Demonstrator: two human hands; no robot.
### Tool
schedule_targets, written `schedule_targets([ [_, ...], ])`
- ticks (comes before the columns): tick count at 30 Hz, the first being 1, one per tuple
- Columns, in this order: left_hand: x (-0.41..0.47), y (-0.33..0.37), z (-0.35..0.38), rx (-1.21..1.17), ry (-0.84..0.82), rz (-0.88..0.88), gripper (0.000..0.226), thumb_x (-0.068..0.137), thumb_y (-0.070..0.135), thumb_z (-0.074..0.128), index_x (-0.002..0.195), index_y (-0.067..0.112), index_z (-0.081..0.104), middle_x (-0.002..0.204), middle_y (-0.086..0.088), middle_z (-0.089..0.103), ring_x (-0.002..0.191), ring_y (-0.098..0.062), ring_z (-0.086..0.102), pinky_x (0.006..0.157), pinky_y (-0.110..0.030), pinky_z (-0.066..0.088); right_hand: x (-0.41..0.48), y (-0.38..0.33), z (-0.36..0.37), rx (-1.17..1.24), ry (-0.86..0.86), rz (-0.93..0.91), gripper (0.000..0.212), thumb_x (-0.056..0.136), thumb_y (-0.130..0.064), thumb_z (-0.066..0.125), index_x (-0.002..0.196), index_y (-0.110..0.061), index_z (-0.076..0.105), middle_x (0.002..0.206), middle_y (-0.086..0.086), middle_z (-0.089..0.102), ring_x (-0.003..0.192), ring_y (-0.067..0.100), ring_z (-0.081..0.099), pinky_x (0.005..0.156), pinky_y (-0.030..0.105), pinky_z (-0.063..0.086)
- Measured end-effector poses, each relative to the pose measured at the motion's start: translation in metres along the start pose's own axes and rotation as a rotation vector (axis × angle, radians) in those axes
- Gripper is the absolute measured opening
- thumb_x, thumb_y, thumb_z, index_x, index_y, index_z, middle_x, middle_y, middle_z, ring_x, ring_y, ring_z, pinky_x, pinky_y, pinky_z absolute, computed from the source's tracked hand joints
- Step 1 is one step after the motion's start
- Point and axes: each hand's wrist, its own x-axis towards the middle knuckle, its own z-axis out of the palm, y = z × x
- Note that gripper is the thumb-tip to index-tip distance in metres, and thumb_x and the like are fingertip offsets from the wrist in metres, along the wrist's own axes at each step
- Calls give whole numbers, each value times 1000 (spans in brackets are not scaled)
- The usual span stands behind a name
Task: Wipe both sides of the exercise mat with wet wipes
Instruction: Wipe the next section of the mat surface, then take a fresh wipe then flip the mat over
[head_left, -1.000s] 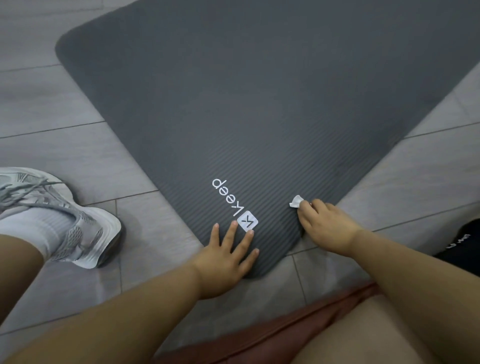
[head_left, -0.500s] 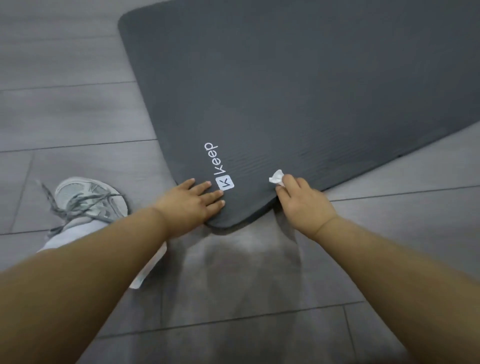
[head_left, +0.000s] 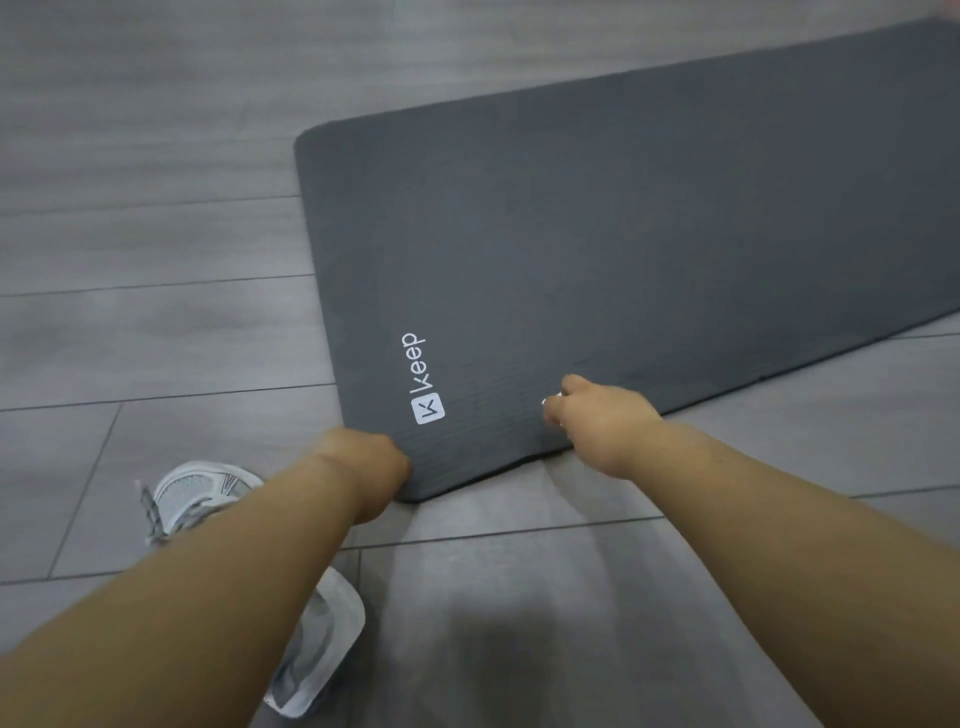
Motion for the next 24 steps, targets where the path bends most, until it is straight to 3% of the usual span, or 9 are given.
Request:
schedule_targets([
  [5, -33, 24, -44, -9, 79, -27, 36, 93, 19, 41, 128, 27, 49, 130, 1, 51, 117, -24, 52, 94, -38, 46, -61, 31, -25, 28, 87, 83, 33, 91, -2, 40, 122, -14, 42, 112, 8, 41, 77, 28, 44, 62, 35, 38],
  [9, -75, 51, -85, -18, 191, -31, 39, 94, 22, 42, 133, 28, 46, 135, -1, 48, 122, -24, 49, 97, -37, 43, -121, 58, -41, 26, 190, 127, 28, 94, -8, 40, 121, -12, 46, 112, 8, 42, 82, 30, 50, 64, 37, 41],
  [14, -131, 96, -133, -32, 291, -13, 37, 94, 23, 42, 132, 25, 47, 132, -2, 49, 118, -26, 51, 98, -42, 44, -201, 90, -56, 73, 344, 218, 25, 92, -8, 45, 116, -12, 53, 108, 5, 37, 74, 28, 51, 67, 39, 50],
  [19, -183, 138, -169, -5, 378, 33, 38, 96, 29, 44, 133, 28, 46, 132, 0, 50, 118, -24, 51, 97, -38, 44, -279, 119, -66, 185, 475, 252, 31, 85, 0, 51, 115, -8, 51, 119, 5, 27, 79, 34, 55, 74, 44, 52],
  [24, -228, 157, -204, 97, 474, 9, 39, 94, 37, 47, 133, 33, 45, 132, 2, 50, 119, -24, 51, 94, -35, 44, -335, 144, -73, 167, 639, 285, 37, 90, -7, 54, 126, -13, 52, 118, 5, 43, 88, 29, 55, 79, 39, 49],
])
